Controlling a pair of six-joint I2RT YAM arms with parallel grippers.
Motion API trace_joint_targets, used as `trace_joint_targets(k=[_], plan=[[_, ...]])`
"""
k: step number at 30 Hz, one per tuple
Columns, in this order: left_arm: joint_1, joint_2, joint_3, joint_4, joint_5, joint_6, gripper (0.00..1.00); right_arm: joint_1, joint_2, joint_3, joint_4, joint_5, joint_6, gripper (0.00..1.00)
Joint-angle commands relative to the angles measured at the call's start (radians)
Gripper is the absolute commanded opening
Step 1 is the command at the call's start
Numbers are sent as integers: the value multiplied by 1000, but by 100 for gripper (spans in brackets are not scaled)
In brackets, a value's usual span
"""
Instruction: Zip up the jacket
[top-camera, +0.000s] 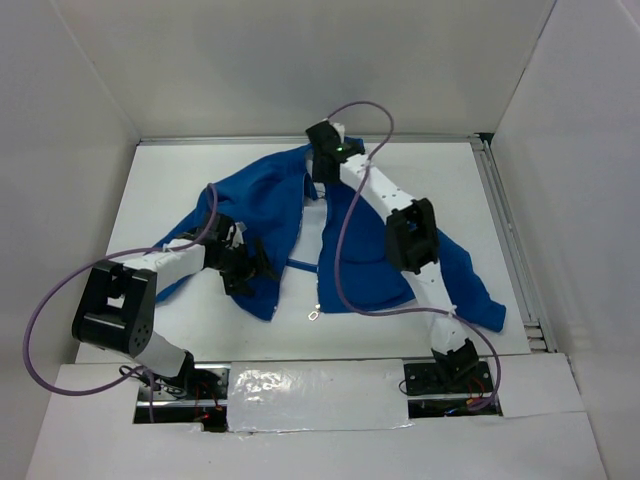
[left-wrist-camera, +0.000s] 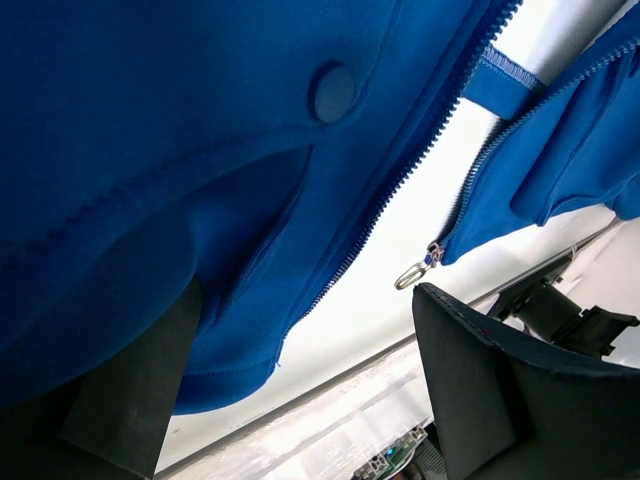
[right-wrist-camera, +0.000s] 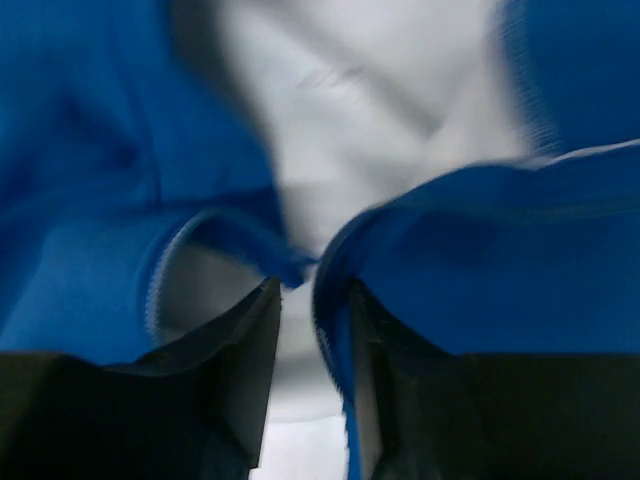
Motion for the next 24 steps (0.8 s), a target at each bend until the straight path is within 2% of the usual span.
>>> trace_joint_targets(k=[1,5,8,10,11,12,13,14,16,17,19,20,24], plan=[[-17,17,11,-9,7,37,99,43,55,55,-38,-8,-58,42],[-26,-4,6,-2,13,31,99,95,2,46,47,-70,-168,46],[-35,-27,-1,-7,6,25,99,129,-78,5,55,-76,-212,63],[-39,-40,-11,-4,3,23,99,129,-187,-114,49,-122,-188,83],[-45,-49,-14,-2,-2,22,99,129,-240,-174,73,-139,-179,89],[-46,-47,-15,-9,-11,22,99,129,-350,-329,98,-155,-170,99],[-48,-49,-20,-9,-14,22,99,129,-412,-425,129,-184,-139,100],[-57,-47,-23,-10,-19,17,99,129,-543,-619,211,-212,-127,100],[-65,-44,-32,1,-22,19,99,124,-664,-796,273,-269,-58,100],[-74,-41,-35,7,-19,16,99,123,-772,-960,322,-296,-36,100],[-97,-32,-38,22,-11,11,99,117,-859,-1103,362,-295,51,100],[-103,-26,-37,25,-10,8,99,115,-924,-1229,365,-292,101,100],[-154,26,-14,37,-8,-7,99,88,-1005,-1446,376,-266,211,100]])
